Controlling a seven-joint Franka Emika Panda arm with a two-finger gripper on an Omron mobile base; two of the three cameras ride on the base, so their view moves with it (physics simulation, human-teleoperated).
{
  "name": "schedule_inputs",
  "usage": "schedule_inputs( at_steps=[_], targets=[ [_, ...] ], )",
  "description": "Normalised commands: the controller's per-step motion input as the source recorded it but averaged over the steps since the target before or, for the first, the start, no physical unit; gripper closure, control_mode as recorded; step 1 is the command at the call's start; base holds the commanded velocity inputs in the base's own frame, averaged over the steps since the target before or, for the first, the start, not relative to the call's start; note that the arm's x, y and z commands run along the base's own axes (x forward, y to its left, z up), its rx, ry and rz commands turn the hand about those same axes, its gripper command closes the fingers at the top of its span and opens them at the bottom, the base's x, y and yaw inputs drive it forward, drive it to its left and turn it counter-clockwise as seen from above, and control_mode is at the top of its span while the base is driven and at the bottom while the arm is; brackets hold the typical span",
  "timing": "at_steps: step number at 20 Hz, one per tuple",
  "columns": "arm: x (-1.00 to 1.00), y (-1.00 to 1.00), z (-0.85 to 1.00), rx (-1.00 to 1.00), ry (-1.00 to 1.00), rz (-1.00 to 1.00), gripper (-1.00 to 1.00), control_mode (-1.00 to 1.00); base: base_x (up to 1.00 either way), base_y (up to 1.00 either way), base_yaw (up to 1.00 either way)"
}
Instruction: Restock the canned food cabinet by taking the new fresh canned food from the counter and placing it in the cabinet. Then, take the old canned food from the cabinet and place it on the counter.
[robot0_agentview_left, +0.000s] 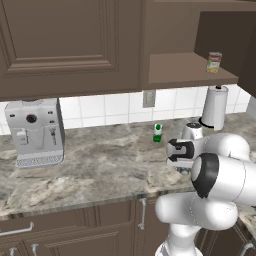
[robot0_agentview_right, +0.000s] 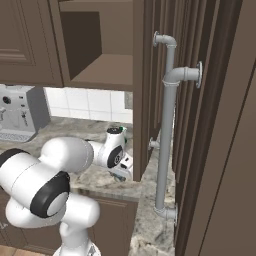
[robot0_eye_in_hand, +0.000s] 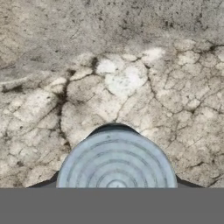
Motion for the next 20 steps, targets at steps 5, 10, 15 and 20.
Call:
schedule_inputs(
  at_steps=[5,10,15,20],
  targets=[
    [-0.01,0.00,0.00,0.00,-0.01,0.00,1.00,-1.00,0.00,0.00,0.00],
    [-0.19,0.00,0.23,0.01,-0.20,0.00,1.00,-1.00,0.00,0.00,0.00],
    [-0.32,0.00,0.70,0.00,-0.37,0.00,1.00,-1.00,0.00,0.00,0.00],
    [-0.27,0.00,1.00,0.00,-0.39,0.01,1.00,-1.00,0.00,0.00,0.00]
  ],
)
